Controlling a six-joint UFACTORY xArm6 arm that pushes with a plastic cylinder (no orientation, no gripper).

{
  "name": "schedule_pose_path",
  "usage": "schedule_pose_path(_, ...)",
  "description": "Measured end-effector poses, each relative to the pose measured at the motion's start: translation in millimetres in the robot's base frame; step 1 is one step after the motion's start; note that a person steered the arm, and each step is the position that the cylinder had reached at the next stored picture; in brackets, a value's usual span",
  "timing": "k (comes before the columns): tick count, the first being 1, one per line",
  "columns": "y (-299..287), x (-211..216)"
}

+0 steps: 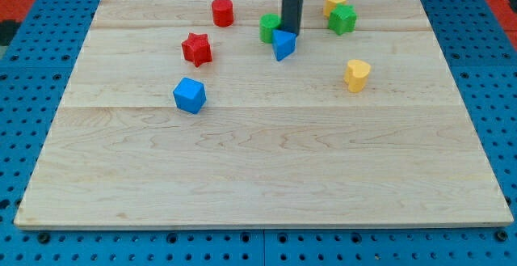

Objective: Move the green circle to the bottom of the green star

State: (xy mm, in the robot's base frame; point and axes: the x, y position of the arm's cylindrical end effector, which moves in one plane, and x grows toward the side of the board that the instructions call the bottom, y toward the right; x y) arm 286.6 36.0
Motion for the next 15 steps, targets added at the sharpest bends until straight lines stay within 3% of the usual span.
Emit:
schedule_pose_path(1, -27, 5)
schedule_pose_path(3, -11, 41)
schedule_pose_path(4, -18, 35)
schedule_pose_path(6, -106, 20)
schedule_pose_path(8, -95, -26)
schedule_pose_path(10, -11, -25)
schedule_pose_path(11, 2, -31)
schedule_pose_path(13, 44, 4)
schedule_pose_path(14, -18, 6)
schedule_pose_path(15, -5, 43)
